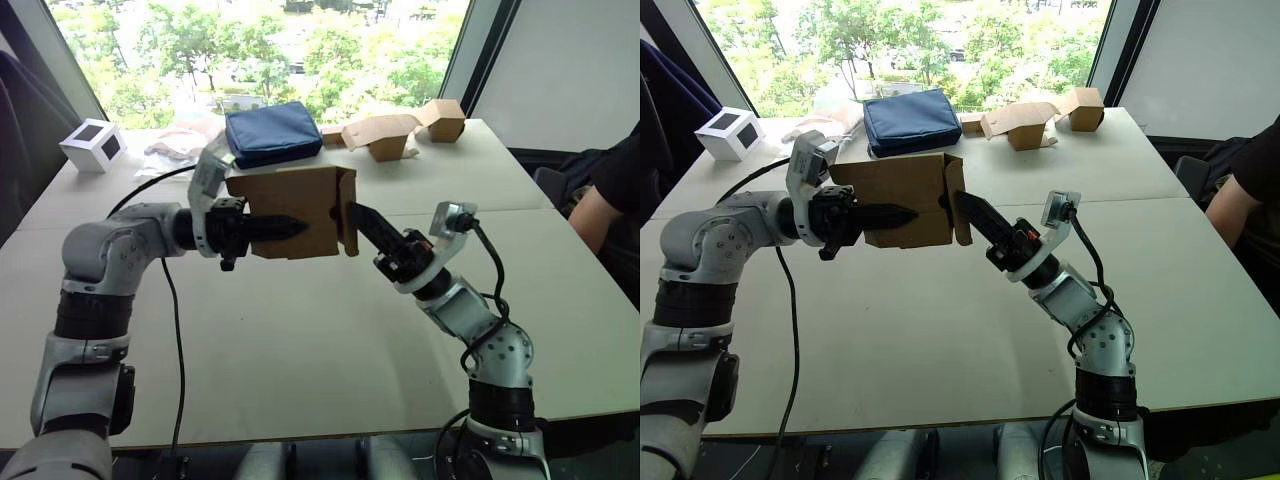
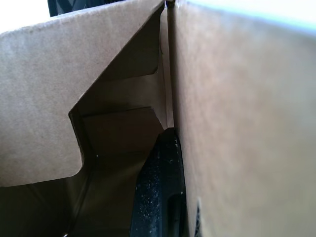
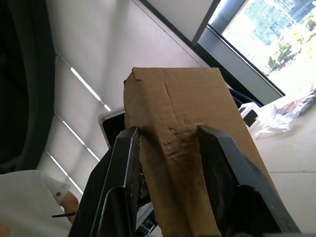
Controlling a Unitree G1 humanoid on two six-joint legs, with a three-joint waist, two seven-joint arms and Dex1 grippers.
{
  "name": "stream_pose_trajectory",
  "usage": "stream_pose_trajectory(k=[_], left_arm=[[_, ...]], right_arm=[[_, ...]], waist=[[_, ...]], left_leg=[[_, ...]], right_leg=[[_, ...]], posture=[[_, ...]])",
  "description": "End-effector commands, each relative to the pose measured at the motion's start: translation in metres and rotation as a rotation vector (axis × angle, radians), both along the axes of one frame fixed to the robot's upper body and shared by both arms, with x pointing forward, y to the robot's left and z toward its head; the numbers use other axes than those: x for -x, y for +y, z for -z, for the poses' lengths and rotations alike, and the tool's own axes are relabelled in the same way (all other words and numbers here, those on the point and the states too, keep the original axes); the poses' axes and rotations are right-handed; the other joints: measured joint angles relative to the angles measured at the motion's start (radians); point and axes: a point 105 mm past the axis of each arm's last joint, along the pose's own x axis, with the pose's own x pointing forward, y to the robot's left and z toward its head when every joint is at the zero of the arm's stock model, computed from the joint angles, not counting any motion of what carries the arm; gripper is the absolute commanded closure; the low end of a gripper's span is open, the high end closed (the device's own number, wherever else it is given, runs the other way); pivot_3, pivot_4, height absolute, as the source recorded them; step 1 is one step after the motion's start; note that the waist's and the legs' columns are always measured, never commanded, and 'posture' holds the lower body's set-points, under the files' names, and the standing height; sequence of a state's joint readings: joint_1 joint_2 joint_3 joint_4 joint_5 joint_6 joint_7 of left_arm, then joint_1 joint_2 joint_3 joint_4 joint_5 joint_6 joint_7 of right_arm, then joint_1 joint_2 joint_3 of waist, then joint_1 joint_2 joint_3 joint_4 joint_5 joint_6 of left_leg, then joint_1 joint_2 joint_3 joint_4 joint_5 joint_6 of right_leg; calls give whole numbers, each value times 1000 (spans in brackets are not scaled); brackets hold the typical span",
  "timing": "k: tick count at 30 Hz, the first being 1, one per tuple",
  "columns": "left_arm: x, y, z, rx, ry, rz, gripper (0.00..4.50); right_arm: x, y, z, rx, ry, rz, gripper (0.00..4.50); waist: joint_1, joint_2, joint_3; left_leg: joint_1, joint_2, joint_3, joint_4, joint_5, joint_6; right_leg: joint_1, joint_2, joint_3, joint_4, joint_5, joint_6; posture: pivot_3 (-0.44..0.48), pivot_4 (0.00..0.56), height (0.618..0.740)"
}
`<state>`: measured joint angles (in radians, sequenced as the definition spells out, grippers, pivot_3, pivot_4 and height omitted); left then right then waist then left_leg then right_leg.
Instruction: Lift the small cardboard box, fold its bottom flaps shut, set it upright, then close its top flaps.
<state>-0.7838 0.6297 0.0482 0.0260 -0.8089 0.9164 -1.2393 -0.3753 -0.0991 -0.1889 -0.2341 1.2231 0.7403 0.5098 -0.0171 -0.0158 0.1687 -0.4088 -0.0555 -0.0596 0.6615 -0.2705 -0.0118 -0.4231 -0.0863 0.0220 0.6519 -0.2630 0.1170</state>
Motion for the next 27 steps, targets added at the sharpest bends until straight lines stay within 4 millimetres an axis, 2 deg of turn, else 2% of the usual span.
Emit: stream_pose_trajectory(k=[1,3,9,27], left_arm=[[7,-1,-12,7,-48,29,4500],[7,-1,-12,5,-48,31,4500],[7,-1,-10,1,-44,31,4500],[4,-11,-7,47,-42,25,4500]], right_arm=[[0,-2,-7,-27,-26,24,3162],[-2,-3,-8,-37,-23,36,3691],[-4,-4,-10,-68,-18,48,3691],[11,17,-10,-108,5,-47,3691]], waist=[[0,0,0],[0,0,0],[0,0,0],[0,0,0]], left_leg=[[0,0,0,0,0,0],[0,0,0,0,0,0],[0,0,0,0,0,0],[0,0,0,0,0,0]], right_leg=[[0,0,0,0,0,0],[0,0,0,0,0,0],[0,0,0,0,0,0],[0,0,0,0,0,0]], posture=[[0,150,740],[0,150,740],[0,150,740],[0,150,740]])
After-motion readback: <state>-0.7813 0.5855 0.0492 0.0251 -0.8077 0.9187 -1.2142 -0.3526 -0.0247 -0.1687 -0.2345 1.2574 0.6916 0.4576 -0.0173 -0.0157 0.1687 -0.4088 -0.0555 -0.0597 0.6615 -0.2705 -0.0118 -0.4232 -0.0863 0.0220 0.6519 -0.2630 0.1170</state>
